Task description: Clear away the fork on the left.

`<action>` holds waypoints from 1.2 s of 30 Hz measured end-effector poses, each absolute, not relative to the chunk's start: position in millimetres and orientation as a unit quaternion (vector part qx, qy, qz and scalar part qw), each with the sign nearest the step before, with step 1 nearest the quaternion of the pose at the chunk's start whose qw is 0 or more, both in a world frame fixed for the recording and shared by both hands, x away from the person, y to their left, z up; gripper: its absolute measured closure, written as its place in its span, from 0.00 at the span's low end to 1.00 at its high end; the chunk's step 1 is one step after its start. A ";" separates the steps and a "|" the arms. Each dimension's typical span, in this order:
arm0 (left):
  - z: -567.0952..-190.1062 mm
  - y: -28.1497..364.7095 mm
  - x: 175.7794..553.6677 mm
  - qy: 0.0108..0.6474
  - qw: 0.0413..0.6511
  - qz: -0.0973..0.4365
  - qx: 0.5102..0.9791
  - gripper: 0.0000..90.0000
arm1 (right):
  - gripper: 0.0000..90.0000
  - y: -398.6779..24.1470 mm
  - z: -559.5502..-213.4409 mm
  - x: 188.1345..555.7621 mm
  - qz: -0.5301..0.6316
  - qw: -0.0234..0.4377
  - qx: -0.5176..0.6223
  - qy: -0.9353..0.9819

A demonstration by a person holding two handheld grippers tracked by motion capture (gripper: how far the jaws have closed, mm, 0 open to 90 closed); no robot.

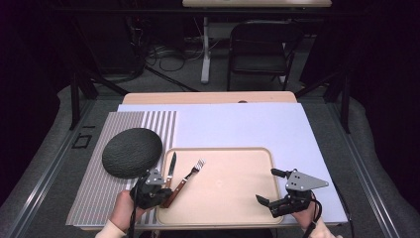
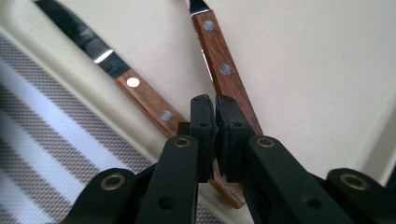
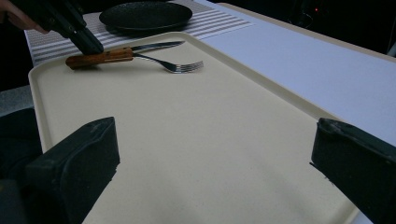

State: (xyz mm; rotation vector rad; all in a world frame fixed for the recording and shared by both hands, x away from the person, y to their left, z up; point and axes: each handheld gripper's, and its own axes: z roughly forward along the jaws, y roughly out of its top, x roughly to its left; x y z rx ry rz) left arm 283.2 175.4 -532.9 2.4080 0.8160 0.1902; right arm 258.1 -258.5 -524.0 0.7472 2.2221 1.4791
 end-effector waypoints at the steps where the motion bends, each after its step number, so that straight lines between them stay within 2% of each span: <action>1: -533.7 173.7 282.3 0.304 0.291 0.069 0.905 0.95 | 0.00 -258.5 -524.0 258.1 0.524 0.184 0.265 0.788; 14: -524.2 165.3 295.3 0.294 0.317 0.110 0.895 0.98 | 0.00 -258.1 -524.1 258.5 0.524 0.185 0.265 0.788; 23: -521.3 133.9 322.5 0.278 0.334 0.112 0.894 0.98 | 0.00 -258.2 -524.3 258.7 0.523 0.185 0.267 0.788; 31: -531.6 101.9 341.3 0.258 0.309 0.099 0.910 0.98 | 0.00 -258.8 -524.2 258.6 0.523 0.185 0.266 0.788; 36: -536.7 100.6 347.1 0.267 0.292 0.101 0.913 0.99 | 0.00 -259.1 -524.2 258.7 0.524 0.184 0.267 0.788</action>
